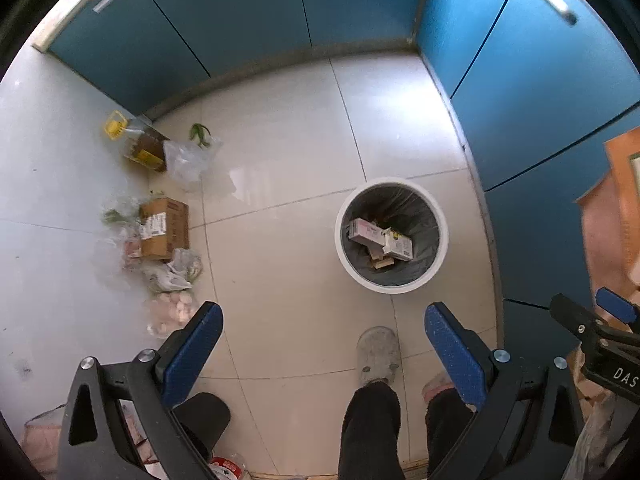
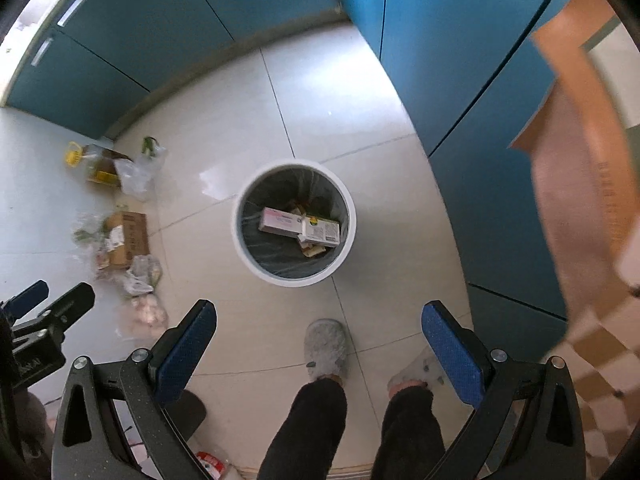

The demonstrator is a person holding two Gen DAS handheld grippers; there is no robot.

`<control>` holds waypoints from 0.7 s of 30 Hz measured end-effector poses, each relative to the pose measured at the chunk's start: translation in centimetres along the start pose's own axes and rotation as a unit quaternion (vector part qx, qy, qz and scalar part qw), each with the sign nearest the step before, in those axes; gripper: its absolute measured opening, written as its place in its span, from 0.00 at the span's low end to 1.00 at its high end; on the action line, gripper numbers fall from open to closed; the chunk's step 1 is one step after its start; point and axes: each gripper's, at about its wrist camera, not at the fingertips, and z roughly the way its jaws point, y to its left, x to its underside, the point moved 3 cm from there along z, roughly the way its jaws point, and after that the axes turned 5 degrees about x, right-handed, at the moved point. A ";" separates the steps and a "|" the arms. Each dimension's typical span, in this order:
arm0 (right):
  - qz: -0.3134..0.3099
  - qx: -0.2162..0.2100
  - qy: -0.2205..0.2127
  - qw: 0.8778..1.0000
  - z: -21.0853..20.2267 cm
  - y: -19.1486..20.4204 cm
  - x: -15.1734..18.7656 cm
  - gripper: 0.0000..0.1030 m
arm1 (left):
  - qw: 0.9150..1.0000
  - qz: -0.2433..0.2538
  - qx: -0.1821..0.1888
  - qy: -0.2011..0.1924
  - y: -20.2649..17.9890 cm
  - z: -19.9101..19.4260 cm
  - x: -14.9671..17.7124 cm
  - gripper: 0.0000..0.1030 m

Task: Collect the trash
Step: 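Move both tools back toward the counter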

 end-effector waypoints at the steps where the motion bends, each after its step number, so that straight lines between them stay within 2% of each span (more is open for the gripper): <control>1: 0.000 -0.001 -0.005 1.000 -1.8 0.0 0.3 1.00 | 1.000 0.002 0.001 -0.003 -0.1 -1.2 0.3 1.00; 8: -0.001 -0.005 -0.028 1.000 -12.4 0.0 2.3 1.00 | 0.999 0.018 0.000 -0.031 -1.0 -10.0 2.1 1.00; 16: -0.004 -0.031 -0.062 0.998 -22.7 -0.7 4.9 1.00 | 0.998 0.012 0.010 -0.064 -1.3 -17.1 4.5 1.00; 20: -0.005 -0.062 -0.074 0.995 -26.2 -1.1 6.4 1.00 | 0.995 0.020 -0.007 -0.098 -2.0 -20.8 5.3 1.00; 21: -0.003 -0.073 -0.078 0.994 -27.2 -1.4 6.7 1.00 | 0.992 0.028 -0.020 -0.117 -2.5 -22.2 5.4 1.00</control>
